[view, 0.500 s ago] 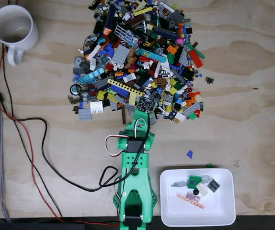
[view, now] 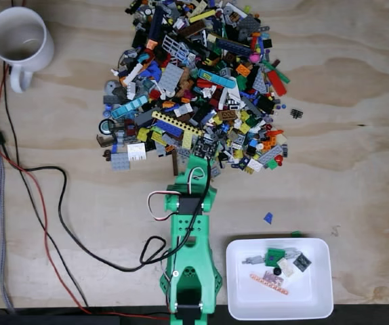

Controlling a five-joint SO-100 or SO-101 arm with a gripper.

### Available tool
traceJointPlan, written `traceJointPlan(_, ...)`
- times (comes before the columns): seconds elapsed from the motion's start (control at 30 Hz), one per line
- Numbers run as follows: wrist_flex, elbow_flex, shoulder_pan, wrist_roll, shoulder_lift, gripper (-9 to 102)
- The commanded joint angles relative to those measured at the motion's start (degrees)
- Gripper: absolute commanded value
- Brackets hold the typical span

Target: Find the closest Lego and put it in the bin.

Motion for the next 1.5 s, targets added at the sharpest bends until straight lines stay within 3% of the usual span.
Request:
traceJointPlan(0.0,-2.99,3.16,-5.10,0.35,-0.62,9)
traceJointPlan(0.37,-19.16,4.57,-17.14,5.54,-15.64,13)
traceJointPlan(0.63,-24.61,-2.55,-12.13,0.26,-26.63,13)
traceJointPlan(1.13,-28.56,-8.17,-10.11,-3.96,-35.16,12)
traceJointPlan(1.47,-28.65,-9.49,-11.07,-4.57,-37.35,3)
